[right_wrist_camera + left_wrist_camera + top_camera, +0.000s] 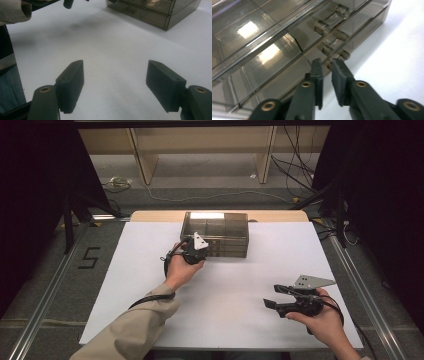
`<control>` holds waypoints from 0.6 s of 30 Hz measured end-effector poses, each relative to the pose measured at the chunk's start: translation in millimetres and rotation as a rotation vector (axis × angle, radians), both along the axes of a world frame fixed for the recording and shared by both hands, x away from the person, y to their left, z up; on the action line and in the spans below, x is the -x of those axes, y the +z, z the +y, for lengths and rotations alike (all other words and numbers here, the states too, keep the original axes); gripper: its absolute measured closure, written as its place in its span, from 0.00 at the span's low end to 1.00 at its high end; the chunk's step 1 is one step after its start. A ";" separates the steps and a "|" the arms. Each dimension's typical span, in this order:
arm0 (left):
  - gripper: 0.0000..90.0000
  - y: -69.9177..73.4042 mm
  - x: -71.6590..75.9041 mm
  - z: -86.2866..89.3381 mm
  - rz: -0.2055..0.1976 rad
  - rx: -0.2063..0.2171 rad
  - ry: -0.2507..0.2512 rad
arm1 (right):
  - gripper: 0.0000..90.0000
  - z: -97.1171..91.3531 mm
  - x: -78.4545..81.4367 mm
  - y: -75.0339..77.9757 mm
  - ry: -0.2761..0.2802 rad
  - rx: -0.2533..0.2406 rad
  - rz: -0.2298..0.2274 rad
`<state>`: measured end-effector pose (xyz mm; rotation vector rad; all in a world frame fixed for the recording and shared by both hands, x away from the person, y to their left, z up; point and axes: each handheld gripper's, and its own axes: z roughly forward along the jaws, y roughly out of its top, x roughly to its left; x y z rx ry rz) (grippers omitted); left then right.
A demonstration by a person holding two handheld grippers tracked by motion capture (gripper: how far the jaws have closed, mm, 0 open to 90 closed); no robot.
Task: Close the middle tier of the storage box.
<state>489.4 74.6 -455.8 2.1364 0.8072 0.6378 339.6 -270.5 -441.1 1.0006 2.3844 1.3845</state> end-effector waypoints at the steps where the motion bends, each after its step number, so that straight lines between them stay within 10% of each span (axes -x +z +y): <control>1: 0.81 1.6 2.0 1.7 0.002 -0.002 -0.012 | 0.35 0.3 0.1 0.0 0.000 -0.003 0.000; 18: 0.18 17.1 86.7 48.9 0.132 0.141 -0.242 | 0.35 0.5 0.5 -0.3 0.003 -0.003 0.006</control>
